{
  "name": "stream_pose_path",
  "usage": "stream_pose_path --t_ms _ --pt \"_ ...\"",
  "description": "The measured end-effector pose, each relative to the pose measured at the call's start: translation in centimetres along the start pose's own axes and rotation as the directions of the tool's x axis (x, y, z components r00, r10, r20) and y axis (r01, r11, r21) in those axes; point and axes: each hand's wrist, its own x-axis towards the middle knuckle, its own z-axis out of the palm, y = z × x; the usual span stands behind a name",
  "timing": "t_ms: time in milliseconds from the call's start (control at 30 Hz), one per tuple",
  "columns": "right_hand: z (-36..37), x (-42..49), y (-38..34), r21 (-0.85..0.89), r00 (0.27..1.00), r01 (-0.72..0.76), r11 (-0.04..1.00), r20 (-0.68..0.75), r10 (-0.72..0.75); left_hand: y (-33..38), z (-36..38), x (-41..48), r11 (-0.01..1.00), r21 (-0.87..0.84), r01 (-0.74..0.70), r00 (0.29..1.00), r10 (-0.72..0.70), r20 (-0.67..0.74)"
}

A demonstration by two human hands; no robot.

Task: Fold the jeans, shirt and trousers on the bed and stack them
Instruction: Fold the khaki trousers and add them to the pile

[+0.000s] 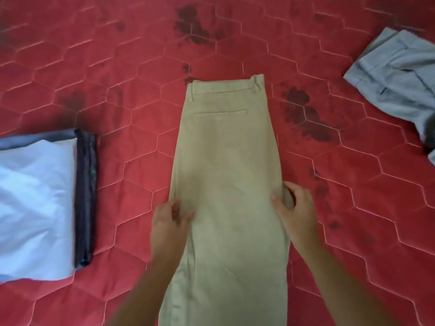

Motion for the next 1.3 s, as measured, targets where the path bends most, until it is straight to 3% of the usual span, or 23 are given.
stream_pose_path --t_ms 167,300,400,600,833,933,1067,1300 --pt "0.0 -4.3 1.5 0.159 0.989 -0.08 0.984 -0.11 0.098 -2.2 -0.2 -3.4 0.992 -0.065 0.111 0.993 -0.112 -0.022" --pt "0.2 -6.8 2.2 0.244 0.981 -0.14 0.96 -0.095 0.167 -2.6 -0.2 -4.5 0.983 -0.048 0.178 0.982 -0.18 -0.051" --pt "0.5 -7.9 2.2 0.25 0.981 -0.149 0.957 -0.088 0.175 -2.8 -0.2 -5.4 0.976 -0.08 0.202 0.979 -0.202 0.006" --pt "0.5 -7.9 2.0 0.249 0.976 -0.168 0.954 -0.097 0.197 -3.1 -1.3 -5.8 0.967 -0.206 0.153 0.982 -0.172 -0.079" --pt "1.6 -7.2 2.7 0.248 0.967 -0.226 0.942 -0.056 0.247 -4.4 -1.2 -3.7 0.967 -0.119 0.225 0.973 -0.23 -0.026" --pt "1.3 -6.6 2.7 0.332 0.954 -0.252 0.909 -0.074 0.292 -4.5 -1.8 -3.4 0.988 -0.062 0.144 0.99 -0.144 0.001" --pt "1.3 -4.9 2.1 0.428 0.922 -0.291 0.856 -0.114 0.371 -3.2 -1.7 -2.2 0.993 -0.106 0.044 0.999 -0.044 -0.001" --pt "1.2 -2.5 2.3 0.373 0.904 -0.251 0.893 -0.238 0.354 -3.2 -0.6 0.0 0.989 -0.06 0.137 0.984 -0.143 -0.108"
